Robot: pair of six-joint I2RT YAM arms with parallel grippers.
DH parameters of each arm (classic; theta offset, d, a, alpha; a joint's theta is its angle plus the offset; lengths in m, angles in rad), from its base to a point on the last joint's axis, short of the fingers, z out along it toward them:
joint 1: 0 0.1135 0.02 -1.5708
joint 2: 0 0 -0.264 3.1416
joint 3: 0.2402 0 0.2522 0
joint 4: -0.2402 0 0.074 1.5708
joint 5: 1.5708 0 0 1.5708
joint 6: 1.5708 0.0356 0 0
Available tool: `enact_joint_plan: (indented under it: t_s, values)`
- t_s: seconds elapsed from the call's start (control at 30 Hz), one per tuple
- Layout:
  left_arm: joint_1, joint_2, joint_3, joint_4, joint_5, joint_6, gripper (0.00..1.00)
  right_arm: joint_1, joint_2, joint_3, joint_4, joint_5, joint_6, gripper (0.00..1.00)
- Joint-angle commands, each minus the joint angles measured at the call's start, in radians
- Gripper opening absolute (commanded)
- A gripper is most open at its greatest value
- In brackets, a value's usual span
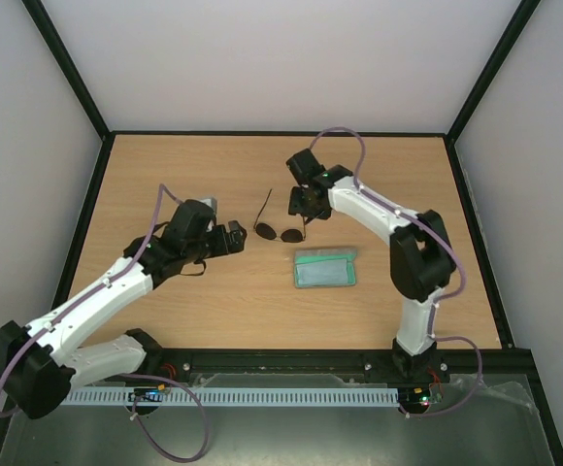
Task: Organize the sunglasses
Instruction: Pick up the sunglasses from the center of the board.
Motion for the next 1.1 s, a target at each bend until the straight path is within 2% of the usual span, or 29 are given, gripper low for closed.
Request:
enact_joint_plan:
  t_s: [0.0, 0.37, 0.7, 0.97, 1.07]
  values:
    - [0.010, -0.062, -0.033, -0.031, 0.030, 0.011, 0.99, 0.000, 0.083, 0.040, -0.159, -0.001, -0.017, 0.57]
    - [0.032, -0.103, -0.065, -0.028, 0.070, 0.040, 0.99, 0.001, 0.193, 0.025, -0.135, -0.035, 0.038, 0.58]
    - [0.070, -0.118, -0.092, -0.008, 0.107, 0.056, 0.99, 0.005, 0.196, -0.041, -0.108, -0.041, 0.056, 0.57]
    - [0.085, -0.121, -0.094, -0.009, 0.113, 0.061, 0.99, 0.008, 0.254, -0.011, -0.104, -0.048, 0.056, 0.49]
    - [0.092, -0.125, -0.099, -0.008, 0.115, 0.063, 0.99, 0.008, 0.274, 0.010, -0.107, -0.045, 0.056, 0.41]
